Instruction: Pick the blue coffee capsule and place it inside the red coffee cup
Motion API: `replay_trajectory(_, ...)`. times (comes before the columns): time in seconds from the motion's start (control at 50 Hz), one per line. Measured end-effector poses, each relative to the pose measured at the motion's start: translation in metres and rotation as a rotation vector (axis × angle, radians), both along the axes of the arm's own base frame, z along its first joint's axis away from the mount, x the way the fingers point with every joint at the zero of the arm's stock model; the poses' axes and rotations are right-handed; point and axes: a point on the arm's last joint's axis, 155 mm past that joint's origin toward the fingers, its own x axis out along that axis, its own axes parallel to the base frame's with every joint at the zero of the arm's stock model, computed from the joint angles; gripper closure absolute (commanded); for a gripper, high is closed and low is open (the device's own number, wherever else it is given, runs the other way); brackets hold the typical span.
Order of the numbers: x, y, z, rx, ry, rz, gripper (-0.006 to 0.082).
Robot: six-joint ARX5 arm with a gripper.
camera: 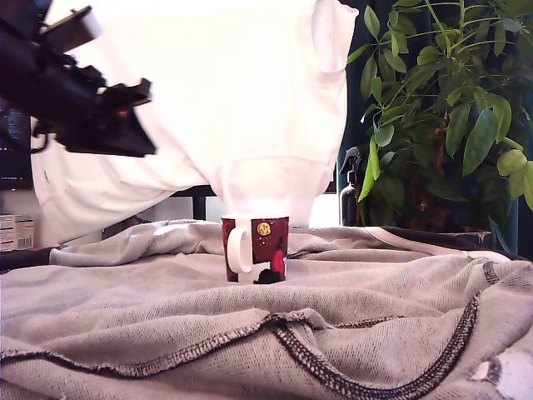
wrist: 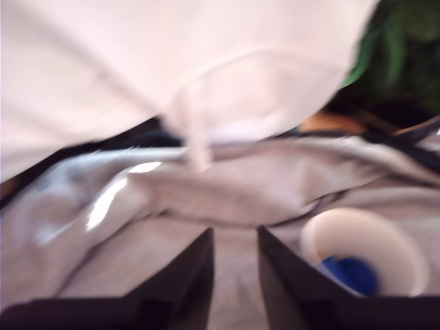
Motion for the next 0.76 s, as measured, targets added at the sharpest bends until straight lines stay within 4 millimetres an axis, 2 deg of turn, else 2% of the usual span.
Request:
replay_trajectory(0.16, -0.007, 0.031, 0.018, 0.053, -0.02, 0.074, 0.0786)
replay_trajectory(0.38, -0.021, 0.052, 0.041, 0.092, -0.053, 0.129, 0.0786)
replay_trajectory(0.5, -0.024, 0.059, 0.042, 0.1, -0.045, 0.15, 0.0786)
replay_trajectory(0.76, -0.028, 0.066, 0.031, 0.13, -0.003, 0.161, 0.0786)
